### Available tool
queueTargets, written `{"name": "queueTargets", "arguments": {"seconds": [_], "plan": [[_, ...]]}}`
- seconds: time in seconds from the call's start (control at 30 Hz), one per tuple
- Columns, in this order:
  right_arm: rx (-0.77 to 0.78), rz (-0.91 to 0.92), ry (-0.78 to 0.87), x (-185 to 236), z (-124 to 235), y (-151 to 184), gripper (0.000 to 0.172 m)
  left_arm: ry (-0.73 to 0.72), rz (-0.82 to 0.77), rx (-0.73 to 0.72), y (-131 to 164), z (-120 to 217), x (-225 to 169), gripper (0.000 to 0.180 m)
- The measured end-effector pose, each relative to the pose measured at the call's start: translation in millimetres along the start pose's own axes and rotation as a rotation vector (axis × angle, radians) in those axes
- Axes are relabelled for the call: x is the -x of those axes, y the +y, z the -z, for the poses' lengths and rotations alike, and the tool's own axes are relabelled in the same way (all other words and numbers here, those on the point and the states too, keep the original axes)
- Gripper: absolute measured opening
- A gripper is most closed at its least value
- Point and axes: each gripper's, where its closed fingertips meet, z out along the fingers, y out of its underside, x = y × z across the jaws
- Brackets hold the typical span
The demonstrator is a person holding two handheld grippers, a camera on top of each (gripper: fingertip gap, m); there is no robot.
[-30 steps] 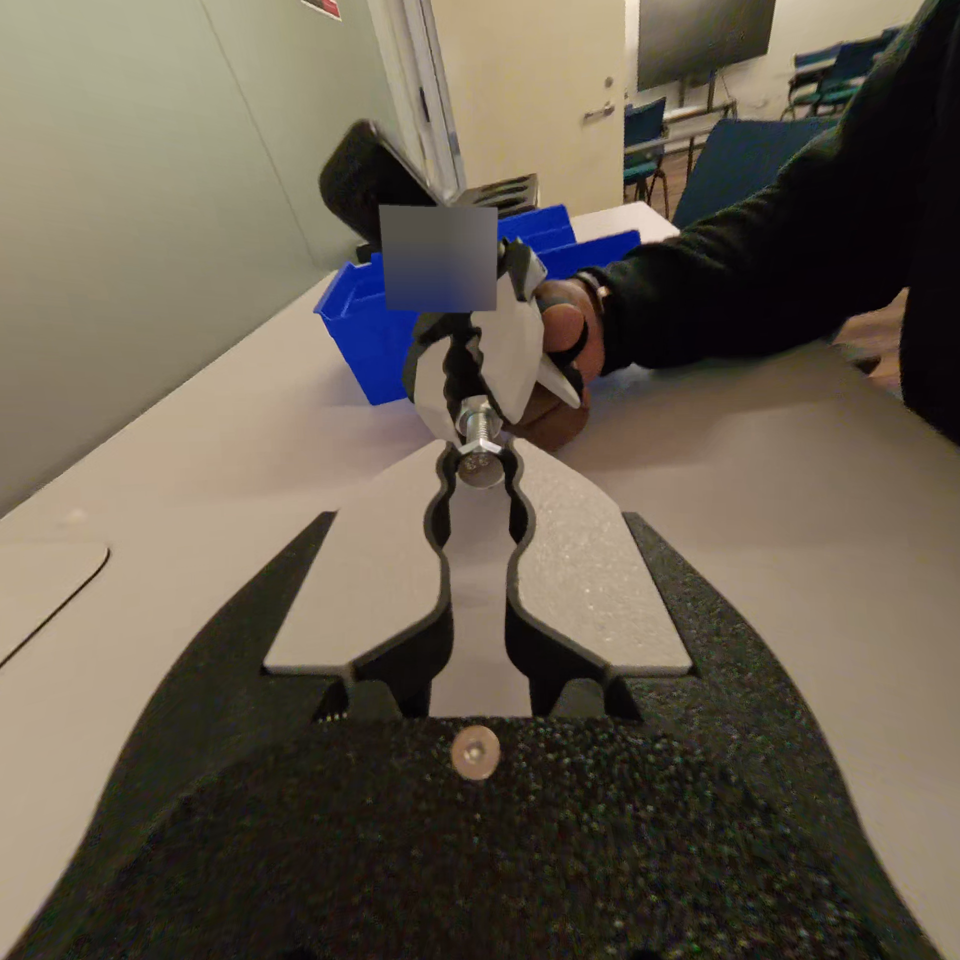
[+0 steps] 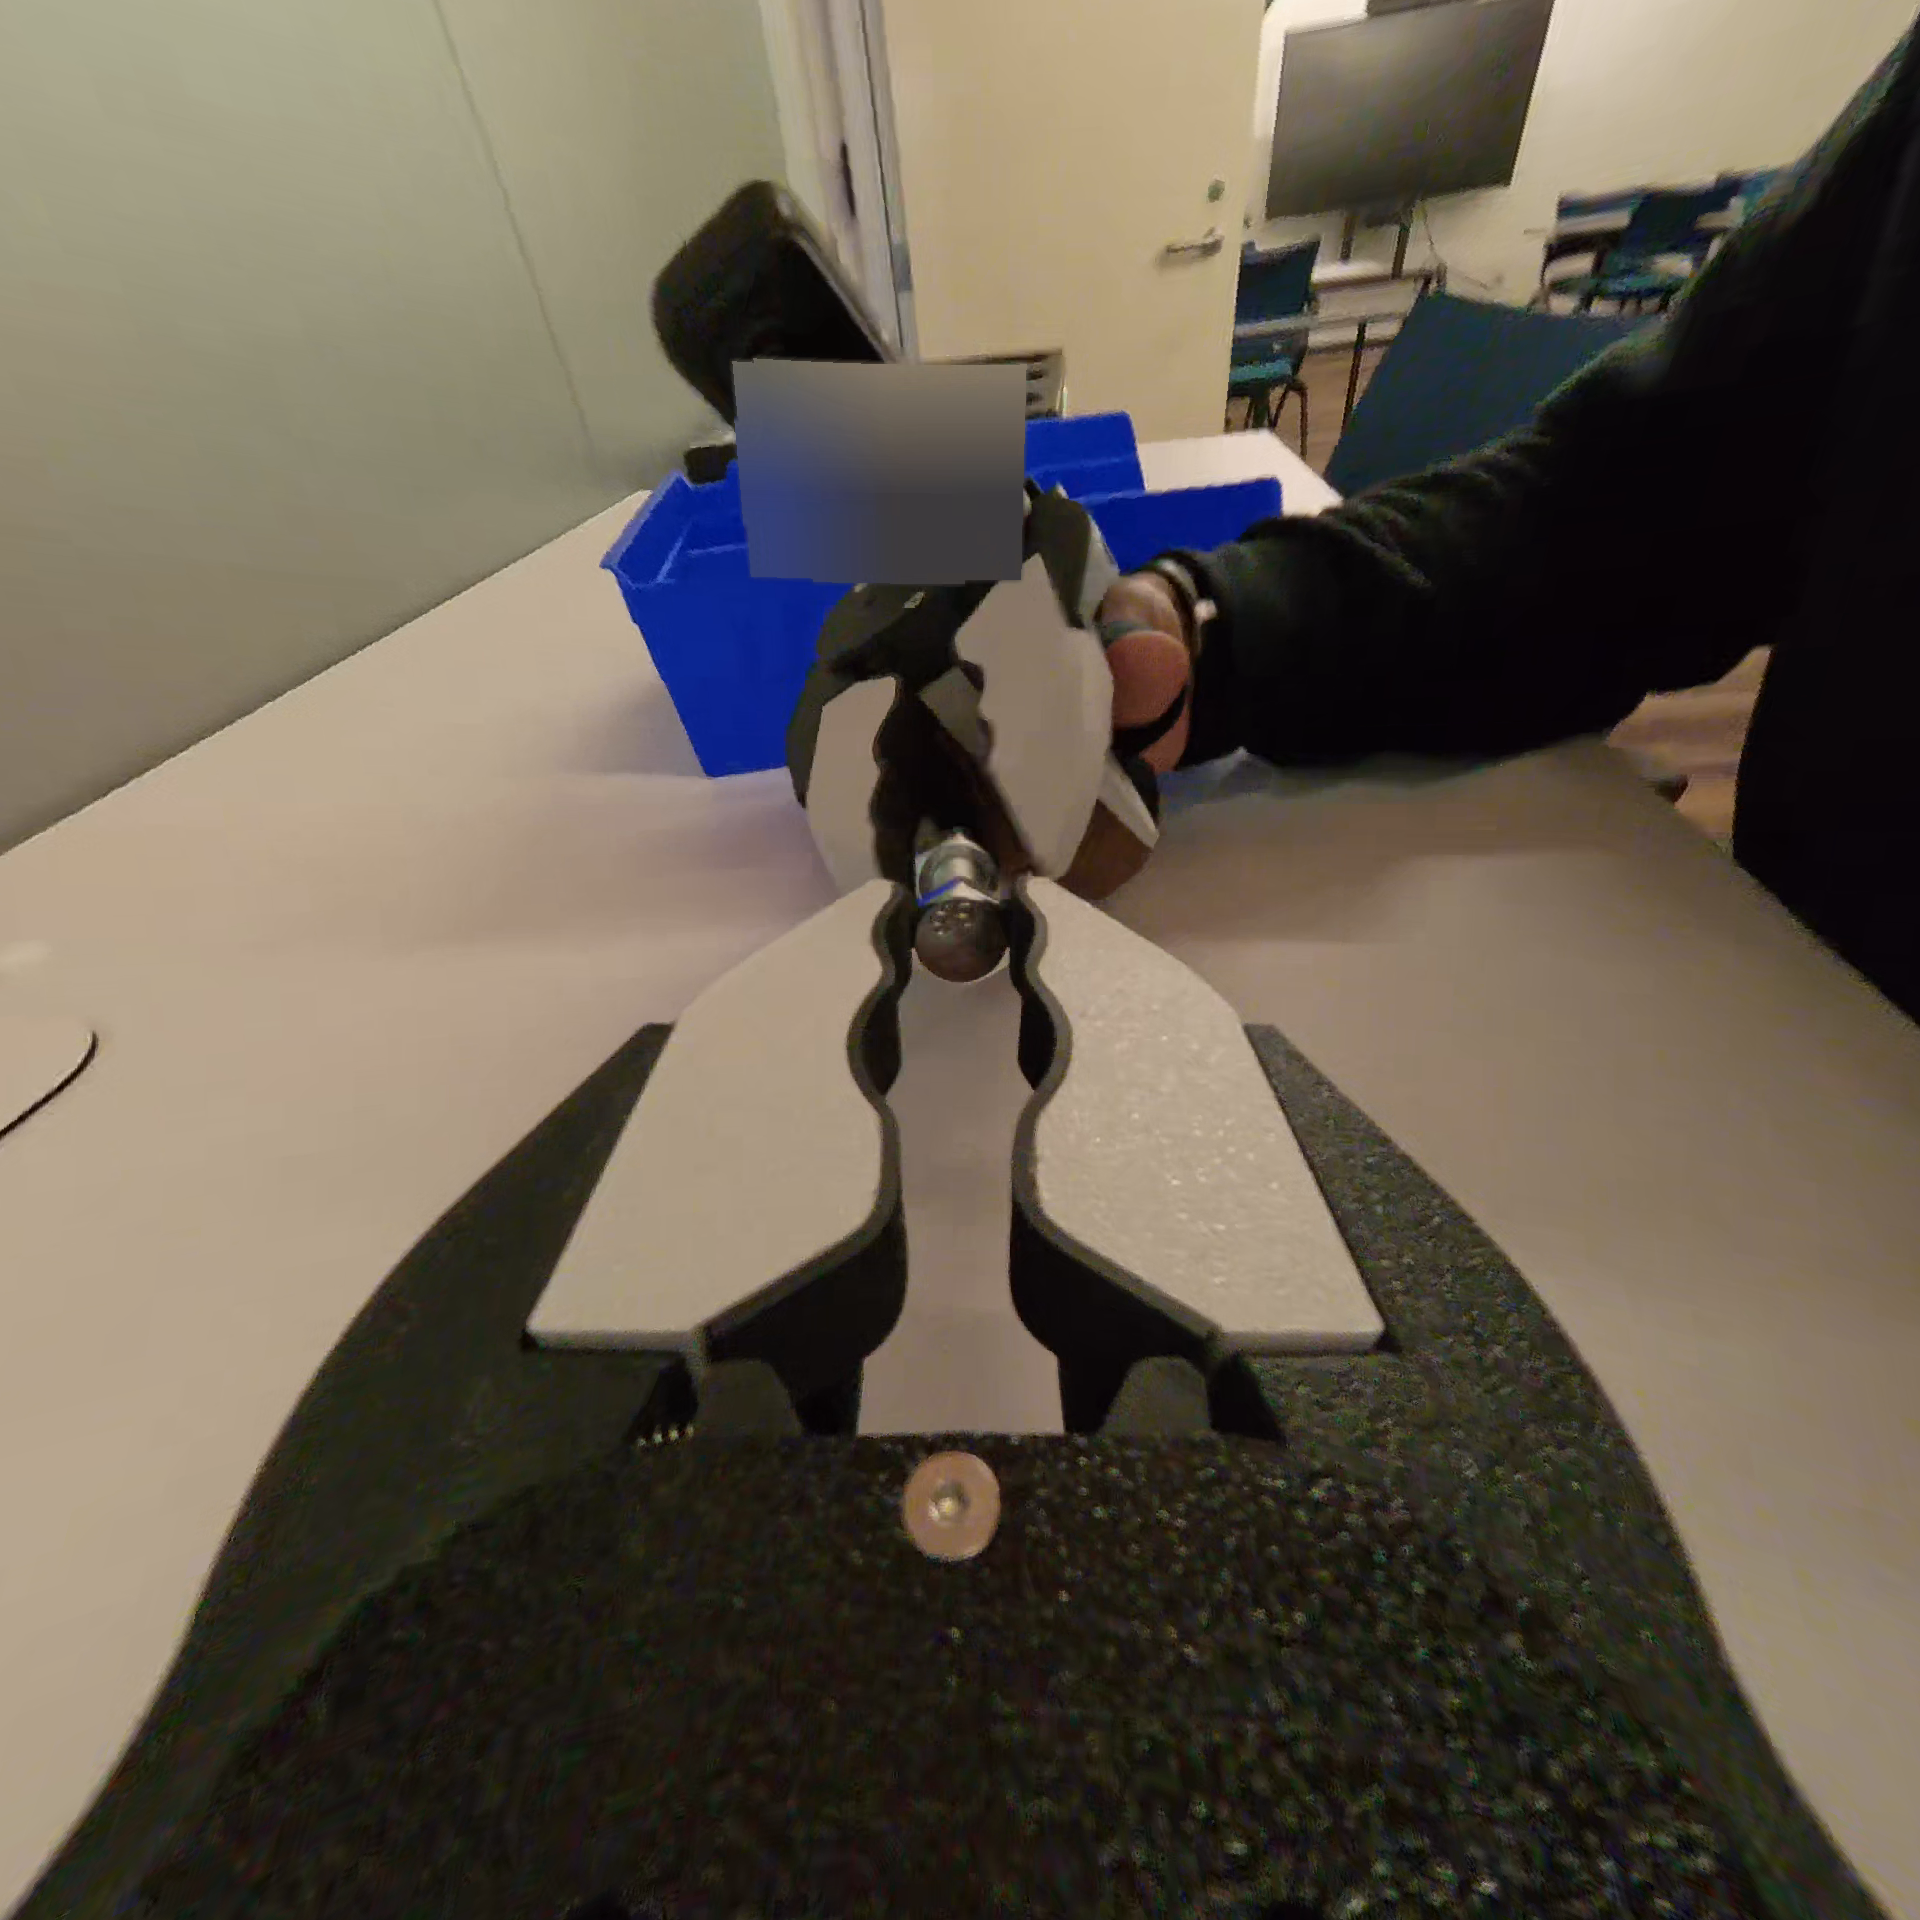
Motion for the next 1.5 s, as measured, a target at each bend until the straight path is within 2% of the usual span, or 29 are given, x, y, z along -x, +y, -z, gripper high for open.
{"name": "queueTargets", "arguments": {"seconds": [0.03,0.13,0.2,0.23,0.5,0.57,0.6,0.7,0.77,0.87,0.93,1.0,1.07,1.13,1.2,1.4,1.5], "plan": [[-0.027,0.075,0.038,-1.9,1.3,-5.5,0.042,0.003,0.026,-0.027,-3.6,1.6,1.3,0.017],[-0.086,0.485,0.272,-10.2,10.4,-20.5,0.053,0.037,0.155,-0.113,-13.3,9.5,6.2,0.017],[-0.116,0.769,0.375,-1.9,13.8,-26.7,0.045,0.072,0.234,-0.137,-15.4,12.1,7.4,0.017],[-0.116,0.85,0.397,2.1,12.5,-26.9,0.04,0.074,0.261,-0.146,-16.1,12.7,9.0,0.017],[-0.041,1.017,0.486,1.6,3.0,-18.5,0.038,0.136,0.363,-0.168,-18.1,12.0,5.0,0.017],[-0.021,1.05,0.486,3.8,0.3,-15.5,0.029,0.147,0.371,-0.164,-17.7,11.4,3.7,0.017],[-0.015,1.053,0.488,4.2,-0.5,-14.8,0.018,0.149,0.369,-0.16,-17.2,10.9,3.1,0.017],[0.012,0.901,0.418,2.1,-2.8,-10.6,0.017,0.144,0.366,-0.157,-17.2,10.7,3.5,0.017],[0.019,0.642,0.294,3.2,-4.6,-6.7,0.017,0.133,0.328,-0.148,-16.5,10.3,2.6,0.017],[0.034,0.18,0.063,9.8,-6.3,-0.1,0.017,0.133,0.185,-0.118,-14.0,11.5,-4.1,0.017],[0.052,-0.024,0.003,5.9,-5.2,6.2,0.017,0.108,0.089,-0.038,-4.1,8.8,-6.0,0.017],[0.052,-0.106,-0.005,-0.1,-4.8,11.0,0.018,0.069,-0.014,0.044,7.4,6.8,-5.3,0.017],[0.021,-0.116,0.009,-4.7,-3.6,6.4,0.022,0.025,-0.044,0.071,10.8,5.4,-0.9,0.017],[-0.049,-0.055,0.027,-6.0,0.0,-5.2,0.039,-0.007,0.002,0.051,7.7,5.1,4.9,0.017],[-0.079,0.084,0.095,-10.9,4.3,-11.1,0.052,-0.017,0.047,0.003,1.5,8.9,9.4,0.017],[0.001,0.798,0.44,-20.7,8.1,-10.4,0.052,0.045,0.272,-0.148,-15.0,18.0,15.5,0.017],[0.052,1.003,0.518,-14.5,1.1,-9.0,0.051,0.099,0.371,-0.18,-17.9,16.6,13.0,0.017]]}}
